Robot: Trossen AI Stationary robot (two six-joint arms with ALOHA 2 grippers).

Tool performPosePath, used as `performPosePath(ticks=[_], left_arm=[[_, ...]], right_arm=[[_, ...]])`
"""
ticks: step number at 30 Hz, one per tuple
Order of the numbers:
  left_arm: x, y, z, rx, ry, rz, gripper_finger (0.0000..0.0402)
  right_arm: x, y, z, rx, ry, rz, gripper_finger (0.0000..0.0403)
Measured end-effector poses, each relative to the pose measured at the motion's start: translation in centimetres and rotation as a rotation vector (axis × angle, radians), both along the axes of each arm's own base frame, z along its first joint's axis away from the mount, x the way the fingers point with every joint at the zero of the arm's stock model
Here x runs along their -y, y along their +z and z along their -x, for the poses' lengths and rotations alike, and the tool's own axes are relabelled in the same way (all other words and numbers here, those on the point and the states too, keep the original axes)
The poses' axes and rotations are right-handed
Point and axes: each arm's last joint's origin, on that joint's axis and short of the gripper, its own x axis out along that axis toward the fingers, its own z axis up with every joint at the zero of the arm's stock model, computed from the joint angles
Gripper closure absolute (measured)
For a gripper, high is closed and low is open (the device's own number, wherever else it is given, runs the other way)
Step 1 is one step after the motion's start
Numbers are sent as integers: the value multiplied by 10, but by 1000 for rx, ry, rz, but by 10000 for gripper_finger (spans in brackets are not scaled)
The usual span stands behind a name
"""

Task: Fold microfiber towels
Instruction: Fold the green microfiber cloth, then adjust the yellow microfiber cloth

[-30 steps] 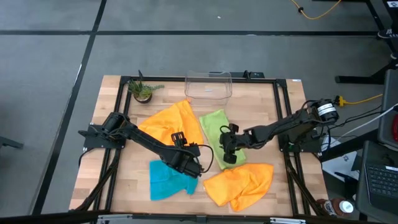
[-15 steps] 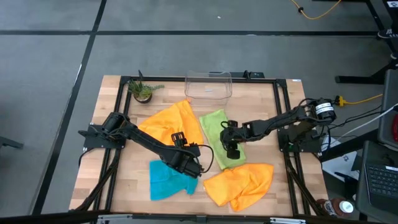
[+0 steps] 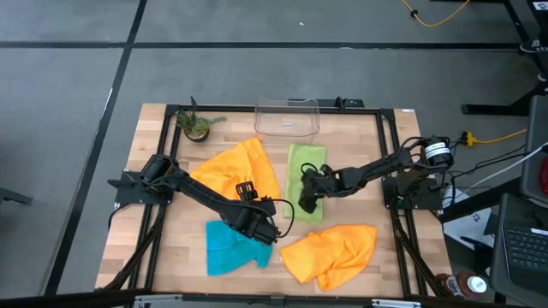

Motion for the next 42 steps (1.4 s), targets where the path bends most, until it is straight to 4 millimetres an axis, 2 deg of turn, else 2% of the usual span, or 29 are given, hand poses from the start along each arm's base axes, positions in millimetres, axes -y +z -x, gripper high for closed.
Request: performPosePath(ticks=[5, 9, 13, 19, 22, 26, 35, 42], left_arm=[[0, 0, 0, 1, 0, 0, 184], [1, 0, -2, -9, -47, -5, 184], [10, 1, -13, 23, -218, 19, 184], [22, 7, -35, 167, -441, 112, 184], [21, 8, -42, 201, -489, 124, 184], [14, -5, -44, 180, -483, 134, 184], [9, -19, -43, 163, -444, 115, 184], [9, -20, -43, 170, -443, 116, 184]], right_arm=[[-9, 2, -1, 32, 0, 38, 254], [-18, 15, -3, 46, 80, 42, 254], [-29, 42, -5, 106, 125, 45, 254], [-56, 62, 13, 91, 204, 11, 254], [-72, 59, 24, 30, 262, 6, 254], [-94, 53, 34, -4, 320, 0, 254], [-137, 43, 53, 43, 323, -2, 254], [-171, 16, 51, 24, 384, -248, 254]])
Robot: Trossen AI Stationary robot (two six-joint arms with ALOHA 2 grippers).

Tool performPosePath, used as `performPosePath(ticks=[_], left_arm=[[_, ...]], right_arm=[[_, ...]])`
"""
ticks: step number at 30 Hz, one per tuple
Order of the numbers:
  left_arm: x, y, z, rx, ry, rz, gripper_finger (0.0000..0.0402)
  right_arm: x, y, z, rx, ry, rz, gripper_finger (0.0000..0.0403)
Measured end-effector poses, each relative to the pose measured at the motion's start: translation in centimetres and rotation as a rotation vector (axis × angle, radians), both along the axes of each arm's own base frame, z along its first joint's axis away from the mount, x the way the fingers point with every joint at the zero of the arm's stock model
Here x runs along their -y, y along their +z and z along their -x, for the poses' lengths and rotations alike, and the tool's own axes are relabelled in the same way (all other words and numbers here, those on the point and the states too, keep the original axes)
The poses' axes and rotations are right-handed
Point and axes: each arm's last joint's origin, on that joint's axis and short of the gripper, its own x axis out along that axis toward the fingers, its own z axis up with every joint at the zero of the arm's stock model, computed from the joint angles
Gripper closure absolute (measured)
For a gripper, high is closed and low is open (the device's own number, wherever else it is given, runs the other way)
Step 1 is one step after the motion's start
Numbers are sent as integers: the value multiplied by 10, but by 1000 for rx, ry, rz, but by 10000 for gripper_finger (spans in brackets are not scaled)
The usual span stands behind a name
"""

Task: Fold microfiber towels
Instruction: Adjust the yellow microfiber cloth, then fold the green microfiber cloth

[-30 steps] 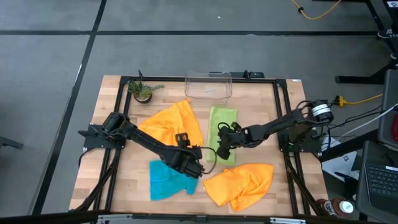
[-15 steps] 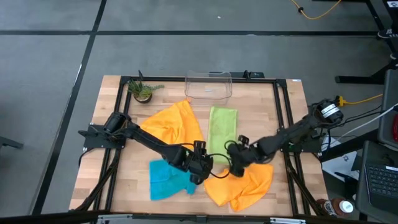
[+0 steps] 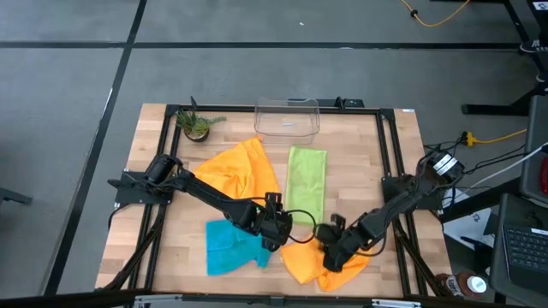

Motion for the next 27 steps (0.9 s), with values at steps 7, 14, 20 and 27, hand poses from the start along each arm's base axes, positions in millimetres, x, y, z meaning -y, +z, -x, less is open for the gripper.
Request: performPosePath(ticks=[7, 14, 20, 27], left_arm=[[0, 1, -1, 8, 0, 3, 184], [0, 1, -1, 13, -4, 1, 184], [0, 1, -1, 12, -7, 0, 184], [-1, 2, -5, 11, -69, 41, 184]], right_arm=[[-25, -1, 12, -45, 74, -148, 254], [-29, 12, 9, 16, 83, -38, 254], [-25, 33, 4, -55, 71, 142, 254], [-14, 48, 0, 40, -31, 427, 254]])
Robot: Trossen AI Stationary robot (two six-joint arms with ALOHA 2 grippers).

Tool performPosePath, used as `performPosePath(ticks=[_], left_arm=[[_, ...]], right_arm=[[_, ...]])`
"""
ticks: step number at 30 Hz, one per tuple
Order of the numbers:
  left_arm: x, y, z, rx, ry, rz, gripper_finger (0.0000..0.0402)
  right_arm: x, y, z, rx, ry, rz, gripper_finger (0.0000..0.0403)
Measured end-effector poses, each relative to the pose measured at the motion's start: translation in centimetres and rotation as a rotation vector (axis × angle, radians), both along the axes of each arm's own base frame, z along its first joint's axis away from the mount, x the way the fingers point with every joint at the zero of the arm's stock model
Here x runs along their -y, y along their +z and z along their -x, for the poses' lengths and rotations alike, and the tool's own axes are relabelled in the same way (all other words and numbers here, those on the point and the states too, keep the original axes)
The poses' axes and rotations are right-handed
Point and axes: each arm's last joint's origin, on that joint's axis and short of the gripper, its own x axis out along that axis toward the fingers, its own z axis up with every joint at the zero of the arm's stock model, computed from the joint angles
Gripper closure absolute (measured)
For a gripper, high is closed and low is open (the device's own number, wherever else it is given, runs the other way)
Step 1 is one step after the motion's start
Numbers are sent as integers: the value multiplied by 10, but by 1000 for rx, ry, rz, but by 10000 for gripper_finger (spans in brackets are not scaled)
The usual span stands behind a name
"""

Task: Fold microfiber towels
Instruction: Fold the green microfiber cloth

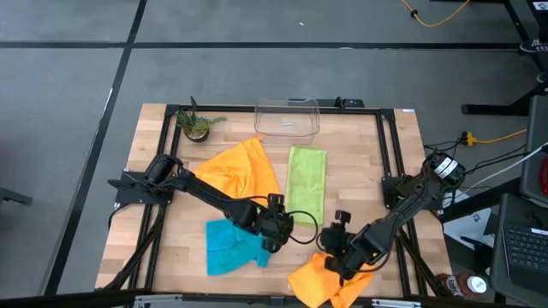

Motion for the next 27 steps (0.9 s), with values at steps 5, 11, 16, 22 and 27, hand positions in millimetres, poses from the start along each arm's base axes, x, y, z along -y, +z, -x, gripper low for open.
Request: performPosePath(ticks=[5, 11, 16, 22, 27], left_arm=[[-9, -6, -12, 22, -49, 41, 184], [-22, -34, -22, -36, -50, 22, 184], [-27, -40, -24, -55, -51, 25, 184], [-29, -42, -24, -72, -59, 48, 184], [-28, -45, -21, -91, -68, 70, 184]], right_arm=[[18, -11, -6, -37, -53, 8, 254], [35, -28, -11, -50, -55, -15, 254], [43, -40, -10, -70, -17, -46, 254], [50, -49, -14, -25, 32, -88, 254], [58, -55, -11, -64, 26, -128, 254]])
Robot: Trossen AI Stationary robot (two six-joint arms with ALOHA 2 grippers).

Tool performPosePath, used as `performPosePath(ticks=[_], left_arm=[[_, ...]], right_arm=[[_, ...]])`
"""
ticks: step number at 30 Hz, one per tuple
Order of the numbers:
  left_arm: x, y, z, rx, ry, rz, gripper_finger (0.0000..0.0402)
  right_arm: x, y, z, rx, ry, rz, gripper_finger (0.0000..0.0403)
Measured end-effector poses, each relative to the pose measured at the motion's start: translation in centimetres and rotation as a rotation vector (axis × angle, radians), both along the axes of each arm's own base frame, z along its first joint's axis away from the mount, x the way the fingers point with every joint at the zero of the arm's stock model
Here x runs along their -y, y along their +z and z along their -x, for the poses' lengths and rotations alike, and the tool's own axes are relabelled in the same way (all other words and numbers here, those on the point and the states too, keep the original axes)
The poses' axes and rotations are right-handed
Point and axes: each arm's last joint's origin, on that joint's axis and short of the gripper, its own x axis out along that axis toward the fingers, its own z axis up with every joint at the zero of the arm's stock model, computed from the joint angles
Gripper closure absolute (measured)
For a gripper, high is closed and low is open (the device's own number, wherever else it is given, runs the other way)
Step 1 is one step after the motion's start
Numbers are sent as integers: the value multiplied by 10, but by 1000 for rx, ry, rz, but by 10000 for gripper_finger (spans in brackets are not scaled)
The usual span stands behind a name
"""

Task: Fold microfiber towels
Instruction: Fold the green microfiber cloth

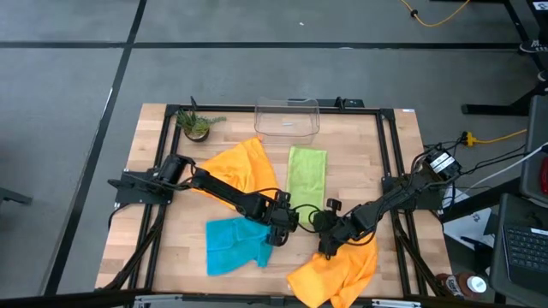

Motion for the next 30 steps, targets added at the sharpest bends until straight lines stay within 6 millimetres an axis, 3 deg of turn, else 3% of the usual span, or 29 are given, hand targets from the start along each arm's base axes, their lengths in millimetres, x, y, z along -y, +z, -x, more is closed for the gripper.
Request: performPosePath(ticks=[13, 19, 26, 30], left_arm=[[-1, -18, 11, 39, 45, -37, 198], [7, -18, 12, 61, 34, -55, 261], [18, -19, 15, 72, 36, -62, 384], [24, -17, 17, 86, 35, -88, 398]], right_arm=[[1, -4, 2, -5, 27, 7, 261], [1, -4, 1, -4, 30, -6, 304], [-1, -3, 0, 14, 5, -44, 368], [-3, -1, -3, 18, -25, -100, 394]])
